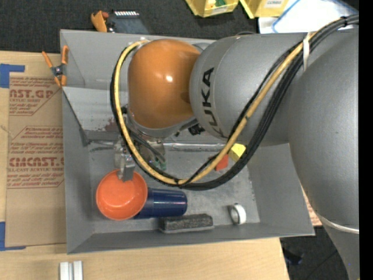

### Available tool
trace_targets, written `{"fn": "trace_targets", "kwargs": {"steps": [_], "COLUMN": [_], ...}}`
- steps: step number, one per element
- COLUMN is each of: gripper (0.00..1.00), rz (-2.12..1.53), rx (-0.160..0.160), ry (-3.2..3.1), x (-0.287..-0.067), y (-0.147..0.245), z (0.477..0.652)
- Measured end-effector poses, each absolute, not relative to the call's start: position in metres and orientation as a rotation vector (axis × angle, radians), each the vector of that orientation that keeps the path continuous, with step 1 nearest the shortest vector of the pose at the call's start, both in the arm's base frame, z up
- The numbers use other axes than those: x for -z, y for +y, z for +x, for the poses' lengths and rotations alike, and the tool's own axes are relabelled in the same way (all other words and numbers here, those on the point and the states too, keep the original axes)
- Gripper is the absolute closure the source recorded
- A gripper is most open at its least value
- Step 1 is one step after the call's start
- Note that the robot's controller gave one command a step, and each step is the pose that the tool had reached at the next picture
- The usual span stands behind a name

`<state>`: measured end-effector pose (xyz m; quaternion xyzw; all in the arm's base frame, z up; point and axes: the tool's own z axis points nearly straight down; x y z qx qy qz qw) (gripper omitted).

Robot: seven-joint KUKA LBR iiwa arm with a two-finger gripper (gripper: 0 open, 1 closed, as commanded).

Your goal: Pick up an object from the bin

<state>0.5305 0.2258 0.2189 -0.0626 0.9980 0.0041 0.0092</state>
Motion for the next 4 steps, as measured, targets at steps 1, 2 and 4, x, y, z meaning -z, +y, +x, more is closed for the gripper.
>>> {"fn": "trace_targets", "kwargs": {"steps": [1,2,4], "gripper": [1.00,1.00,1.00], "rz": [-0.185,-0.289,-0.482], "rx": [-0.023,-0.015,-0.013], "ry": [3.095,3.102,3.070], "x": [-0.253,-0.172,-0.078], "y": [0.228,0.224,0.239], "z": [0.522,0.544,0.546]}}
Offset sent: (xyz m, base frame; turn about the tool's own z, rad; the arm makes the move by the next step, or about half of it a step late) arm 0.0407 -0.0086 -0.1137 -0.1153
